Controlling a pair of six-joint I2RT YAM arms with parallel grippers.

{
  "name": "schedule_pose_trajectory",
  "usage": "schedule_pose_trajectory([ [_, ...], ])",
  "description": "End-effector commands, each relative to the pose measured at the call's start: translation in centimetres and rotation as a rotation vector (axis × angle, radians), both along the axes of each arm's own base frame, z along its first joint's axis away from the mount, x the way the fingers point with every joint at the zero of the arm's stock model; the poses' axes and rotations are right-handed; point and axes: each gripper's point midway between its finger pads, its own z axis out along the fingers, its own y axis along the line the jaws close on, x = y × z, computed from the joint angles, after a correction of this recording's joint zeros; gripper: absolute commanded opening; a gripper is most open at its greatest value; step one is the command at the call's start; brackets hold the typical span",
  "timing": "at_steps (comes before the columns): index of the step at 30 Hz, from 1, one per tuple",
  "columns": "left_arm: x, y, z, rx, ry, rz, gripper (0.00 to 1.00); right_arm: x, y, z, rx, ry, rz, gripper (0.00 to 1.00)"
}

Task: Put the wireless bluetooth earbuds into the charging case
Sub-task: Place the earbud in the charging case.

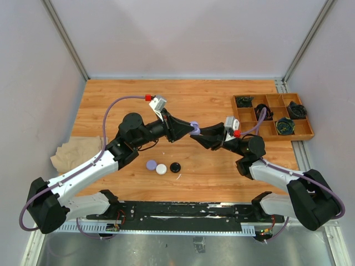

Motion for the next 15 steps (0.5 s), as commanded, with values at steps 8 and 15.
schedule_pose_trajectory([
  [8, 0.3, 0.4, -1.0, 0.026, 0.054, 0.033, 0.3, -1.6, -0.5, 3.7, 0.063, -0.202, 0.019, 0.01],
  [15, -0.4, 0.6, -0.2, 0.01, 0.05, 0.016, 0.16, -1.6, -0.5, 3.7, 0.062, -0.203, 0.018, 0.01],
])
